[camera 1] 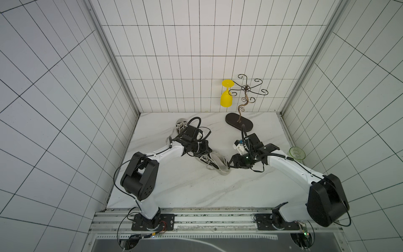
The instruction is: Insert the insole into the shoe
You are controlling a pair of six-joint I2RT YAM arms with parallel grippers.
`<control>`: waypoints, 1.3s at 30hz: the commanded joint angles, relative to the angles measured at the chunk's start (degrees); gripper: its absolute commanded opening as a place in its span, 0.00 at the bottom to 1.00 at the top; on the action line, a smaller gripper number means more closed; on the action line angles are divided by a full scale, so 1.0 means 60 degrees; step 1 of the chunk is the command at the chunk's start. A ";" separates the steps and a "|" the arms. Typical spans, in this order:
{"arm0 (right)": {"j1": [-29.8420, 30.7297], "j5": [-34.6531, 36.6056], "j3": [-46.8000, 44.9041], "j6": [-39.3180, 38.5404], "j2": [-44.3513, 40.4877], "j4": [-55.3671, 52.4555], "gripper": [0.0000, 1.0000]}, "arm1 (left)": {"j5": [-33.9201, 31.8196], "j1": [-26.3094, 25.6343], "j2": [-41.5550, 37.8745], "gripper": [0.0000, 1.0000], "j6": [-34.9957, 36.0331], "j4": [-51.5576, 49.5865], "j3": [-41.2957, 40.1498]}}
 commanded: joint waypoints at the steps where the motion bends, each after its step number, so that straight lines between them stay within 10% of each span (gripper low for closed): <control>1: -0.0056 -0.1432 -0.0518 0.0970 -0.0200 -0.0323 0.53 | -0.0320 -0.0019 -0.0249 0.00 -0.0232 0.0722 -0.0070; 14: -0.0316 -0.3265 -0.1232 0.3642 0.0334 0.1772 0.55 | -0.0606 -0.0286 -0.0248 0.00 -0.0536 0.0940 -0.0063; 27: -0.0308 -0.4080 -0.1805 0.5365 0.0303 0.3710 0.27 | -0.1030 -0.0544 -0.0234 0.00 -0.0775 0.1076 0.0083; 39: -0.0462 -0.1195 0.0111 0.2650 0.0526 0.0976 0.08 | -0.0326 -0.0669 0.0045 0.00 0.1237 -0.0785 0.1179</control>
